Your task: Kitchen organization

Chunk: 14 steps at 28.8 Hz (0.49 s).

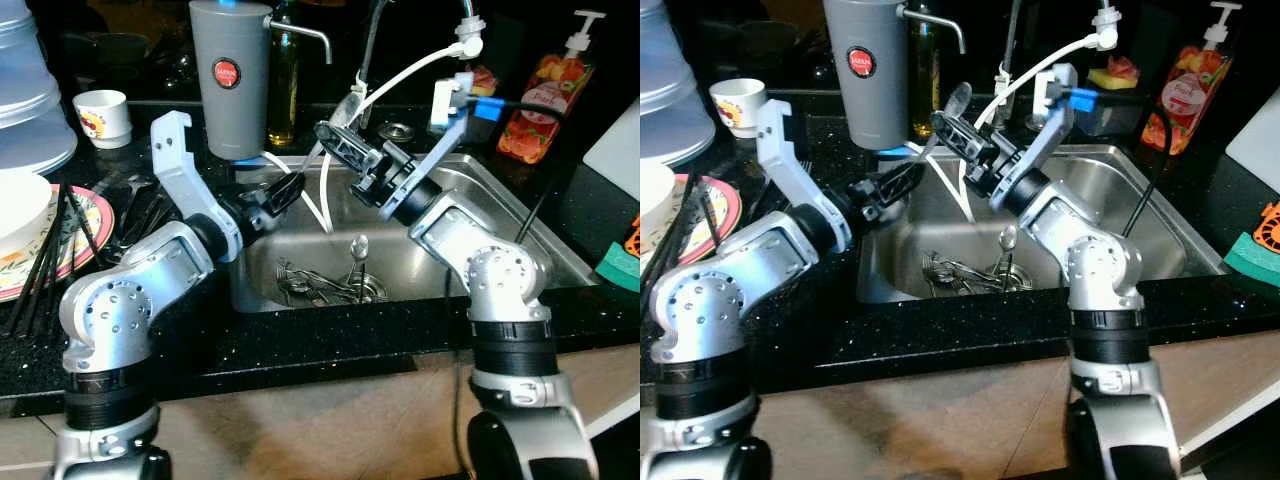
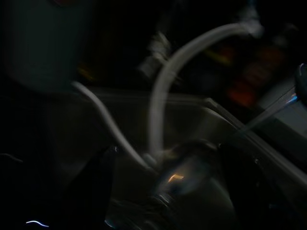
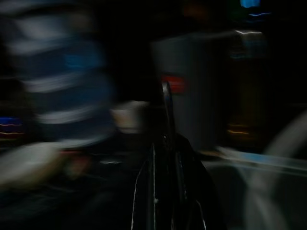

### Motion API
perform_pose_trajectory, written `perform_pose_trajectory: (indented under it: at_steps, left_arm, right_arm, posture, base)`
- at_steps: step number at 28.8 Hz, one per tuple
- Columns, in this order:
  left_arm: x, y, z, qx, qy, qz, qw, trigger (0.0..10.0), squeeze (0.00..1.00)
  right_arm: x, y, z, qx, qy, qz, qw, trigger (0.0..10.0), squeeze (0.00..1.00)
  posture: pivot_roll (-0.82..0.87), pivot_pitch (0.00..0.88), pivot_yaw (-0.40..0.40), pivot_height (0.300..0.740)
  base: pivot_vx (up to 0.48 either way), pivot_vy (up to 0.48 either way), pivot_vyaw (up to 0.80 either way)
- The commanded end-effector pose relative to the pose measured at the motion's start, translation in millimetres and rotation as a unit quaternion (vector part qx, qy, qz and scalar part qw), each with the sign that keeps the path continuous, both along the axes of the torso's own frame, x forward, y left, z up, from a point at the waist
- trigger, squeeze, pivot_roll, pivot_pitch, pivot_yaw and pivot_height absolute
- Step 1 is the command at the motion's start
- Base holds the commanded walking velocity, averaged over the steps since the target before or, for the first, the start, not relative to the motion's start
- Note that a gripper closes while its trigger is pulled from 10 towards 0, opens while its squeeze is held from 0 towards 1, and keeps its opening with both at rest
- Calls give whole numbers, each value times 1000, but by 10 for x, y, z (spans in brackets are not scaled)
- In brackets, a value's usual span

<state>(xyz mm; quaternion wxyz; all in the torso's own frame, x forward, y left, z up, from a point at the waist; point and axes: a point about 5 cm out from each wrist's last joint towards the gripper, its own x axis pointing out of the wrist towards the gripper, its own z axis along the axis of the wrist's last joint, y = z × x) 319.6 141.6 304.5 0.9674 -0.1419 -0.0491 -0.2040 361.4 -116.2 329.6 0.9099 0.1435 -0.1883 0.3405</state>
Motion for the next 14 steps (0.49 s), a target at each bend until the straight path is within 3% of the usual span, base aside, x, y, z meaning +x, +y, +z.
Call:
perform_pose_trajectory:
  at_steps: [1,4,10,12,14]
  left_arm:
    - [-1,-78,-10,37,-13,0,999,10000,0]
    - [1,-129,-27,35,-15,-14,999,10000,0]
    - [-43,-189,-20,8,-27,-52,998,10000,0]
    - [-50,-191,-29,20,-27,-56,998,10000,0]
    - [-58,-231,-110,93,-23,-70,993,10000,0]
  right_arm:
    - [97,-21,-106,-37,-7,-52,998,0,0]
    - [133,3,-181,-55,-5,-58,997,0,0]
    - [125,17,-154,-20,2,-44,999,0,0]
    - [136,6,-169,-31,-4,-53,998,0,0]
    - [177,19,-265,-78,-18,-72,994,0,0]
  posture:
    - [-25,67,-42,740]
    - [-25,67,-42,740]
    - [-25,71,-43,740]
    - [-28,73,-41,740]
    - [-26,75,-43,740]
  base:
    - [0,0,0]
    - [0,0,0]
    - [0,0,0]
    - [0,0,0]
    - [0,0,0]
